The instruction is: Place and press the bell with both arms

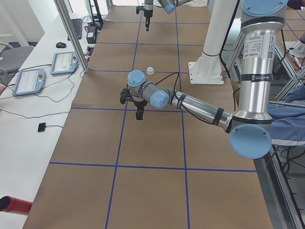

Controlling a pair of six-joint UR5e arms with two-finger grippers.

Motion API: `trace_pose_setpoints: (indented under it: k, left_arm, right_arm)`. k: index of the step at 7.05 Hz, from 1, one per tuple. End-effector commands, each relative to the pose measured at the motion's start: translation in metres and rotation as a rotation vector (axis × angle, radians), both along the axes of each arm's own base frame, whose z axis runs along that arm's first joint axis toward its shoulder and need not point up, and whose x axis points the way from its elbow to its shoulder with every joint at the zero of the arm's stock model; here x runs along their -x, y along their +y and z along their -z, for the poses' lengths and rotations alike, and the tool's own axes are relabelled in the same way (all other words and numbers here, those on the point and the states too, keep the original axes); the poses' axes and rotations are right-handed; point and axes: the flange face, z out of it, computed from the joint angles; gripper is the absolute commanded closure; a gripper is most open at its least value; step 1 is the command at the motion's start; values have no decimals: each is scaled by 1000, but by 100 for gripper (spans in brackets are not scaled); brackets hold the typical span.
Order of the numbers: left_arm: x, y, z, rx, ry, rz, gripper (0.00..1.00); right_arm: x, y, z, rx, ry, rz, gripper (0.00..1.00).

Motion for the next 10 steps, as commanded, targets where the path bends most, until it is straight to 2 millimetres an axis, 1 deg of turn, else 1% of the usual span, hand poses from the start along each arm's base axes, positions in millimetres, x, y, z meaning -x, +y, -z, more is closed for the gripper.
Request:
trace_pose_setpoints:
  k: [1,2,3,4,5,6,7,8,9,10]
  left_arm:
    - [55,29,-34,-65,-31,-20,2]
    - [76,42,-49,-83,-43,-27,1]
    - [98,55,-66,-88,-57,-23,1]
    - [119,72,-86,-100,-71,-32,1]
    - [146,85,-103,-110,-85,-16,1]
    - [155,88,-112,-86,-92,3,1]
    - [156,90,-129,-47,-97,5,1]
    - [161,91,-137,-11,-98,23,1]
    - [185,84,-127,67,-101,83,1]
    - [187,78,-113,102,-86,89,1]
  right_arm:
    - [-144,6,-118,-49,67,92,1]
    - [-199,7,-163,-38,39,102,0]
    - [-236,16,-212,-70,36,169,0]
    - [-265,22,-236,-77,31,164,0]
    - [-282,29,-246,-89,9,160,0]
    - [-283,42,-259,-65,8,165,0]
    - [-283,40,-252,-79,6,164,0]
    - [-283,40,-253,-75,7,162,0]
    - [-283,38,-250,-83,7,161,0]
    - [-281,33,-237,-99,7,159,0]
